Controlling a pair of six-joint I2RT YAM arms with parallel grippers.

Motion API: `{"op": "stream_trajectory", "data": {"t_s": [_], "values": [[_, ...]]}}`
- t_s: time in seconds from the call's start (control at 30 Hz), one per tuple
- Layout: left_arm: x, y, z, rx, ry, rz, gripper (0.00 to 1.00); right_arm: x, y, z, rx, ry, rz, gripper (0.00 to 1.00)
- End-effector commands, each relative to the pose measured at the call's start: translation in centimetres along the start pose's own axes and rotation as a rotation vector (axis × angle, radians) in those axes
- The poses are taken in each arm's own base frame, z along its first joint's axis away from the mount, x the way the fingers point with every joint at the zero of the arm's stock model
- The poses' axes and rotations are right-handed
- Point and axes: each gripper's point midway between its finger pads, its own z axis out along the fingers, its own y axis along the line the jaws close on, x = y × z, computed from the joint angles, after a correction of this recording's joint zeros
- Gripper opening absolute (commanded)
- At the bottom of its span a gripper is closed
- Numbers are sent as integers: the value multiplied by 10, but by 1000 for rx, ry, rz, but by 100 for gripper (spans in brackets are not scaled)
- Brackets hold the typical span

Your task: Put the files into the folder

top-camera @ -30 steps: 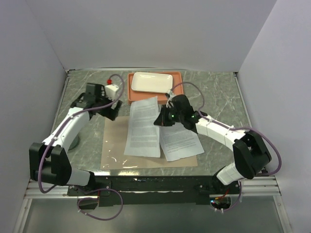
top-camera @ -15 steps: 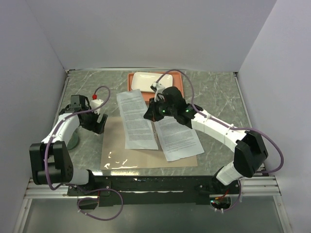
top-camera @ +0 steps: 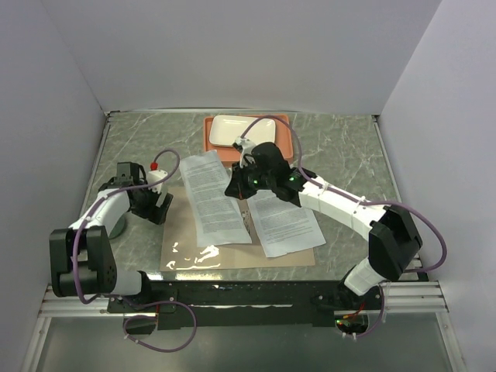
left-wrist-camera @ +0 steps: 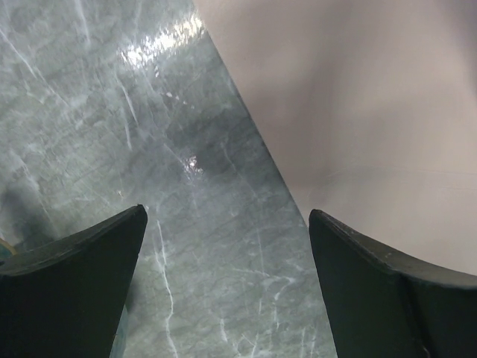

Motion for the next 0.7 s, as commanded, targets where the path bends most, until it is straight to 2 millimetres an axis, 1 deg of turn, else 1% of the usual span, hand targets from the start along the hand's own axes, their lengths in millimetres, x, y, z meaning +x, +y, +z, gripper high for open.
{"op": "stream_trajectory", "data": {"t_s": [0.0,0.1,0.27,0.3,0.37,0.43,0.53,0.6,0.67], "values": [[-3,10,-3,-57,-31,45,98,-7,4,8,-21,-37,5,0],[1,12,-4,-75,-24,59,97,0,-3,16,-4,-30,24,0],[6,14,-9,-94,-14,92,96,14,-23,25,65,-23,64,0],[6,15,-11,-99,-16,102,96,14,-26,27,75,-28,69,0],[8,15,-12,-101,-9,121,96,21,-31,30,88,-18,87,0],[10,16,-14,-106,1,138,96,23,-32,33,88,-22,103,0],[16,13,-13,-91,12,162,96,31,-36,37,93,-15,125,0],[27,11,-10,-84,43,188,96,37,-39,38,101,-3,137,0],[38,7,-9,-68,72,209,96,37,-40,41,96,-13,143,0]]}}
